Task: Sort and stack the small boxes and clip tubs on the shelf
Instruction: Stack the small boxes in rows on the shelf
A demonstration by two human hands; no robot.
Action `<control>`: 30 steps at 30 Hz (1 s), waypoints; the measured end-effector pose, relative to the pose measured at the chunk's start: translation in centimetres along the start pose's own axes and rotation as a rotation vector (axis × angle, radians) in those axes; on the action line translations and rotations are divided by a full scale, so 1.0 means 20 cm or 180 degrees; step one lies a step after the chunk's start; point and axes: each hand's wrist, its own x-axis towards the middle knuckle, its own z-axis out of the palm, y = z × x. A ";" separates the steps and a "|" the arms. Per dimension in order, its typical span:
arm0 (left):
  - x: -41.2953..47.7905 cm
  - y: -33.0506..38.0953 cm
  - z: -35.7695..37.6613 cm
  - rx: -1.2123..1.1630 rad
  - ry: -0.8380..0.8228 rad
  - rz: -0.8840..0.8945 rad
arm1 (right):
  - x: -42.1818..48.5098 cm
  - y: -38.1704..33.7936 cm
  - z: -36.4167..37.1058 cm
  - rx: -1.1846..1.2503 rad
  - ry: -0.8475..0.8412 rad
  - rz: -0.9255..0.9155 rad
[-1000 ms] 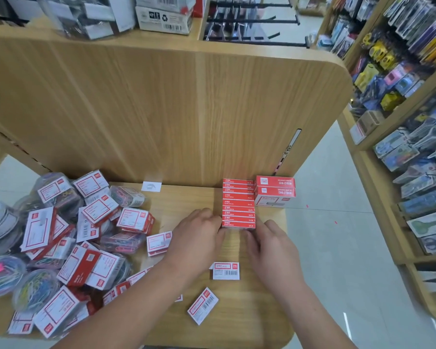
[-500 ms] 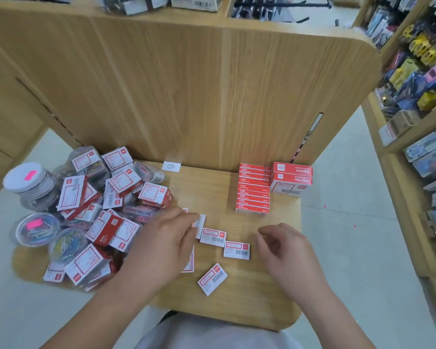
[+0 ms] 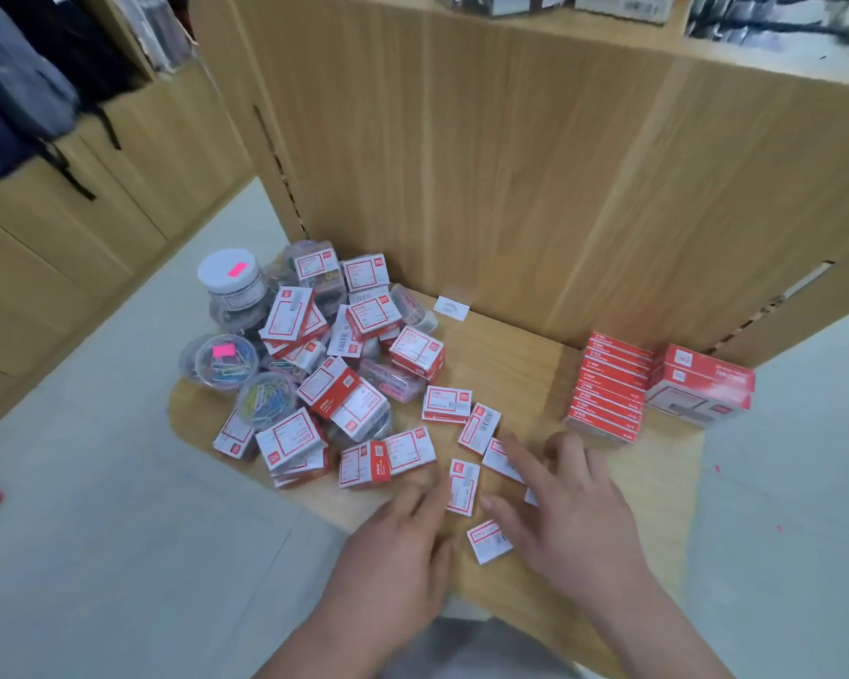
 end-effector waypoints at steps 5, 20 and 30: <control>-0.02 0.02 -0.06 -0.0228 0.0121 0.0253 | -0.05 0.03 -0.02 0.0343 0.0024 0.0155; 0.15 -0.13 -0.16 0.0709 0.0593 0.0168 | 0.07 -0.12 0.05 0.0478 -0.0468 -0.0810; 0.15 -0.01 -0.24 0.0395 0.0621 0.0583 | -0.05 0.02 -0.07 0.1253 0.0033 -0.0483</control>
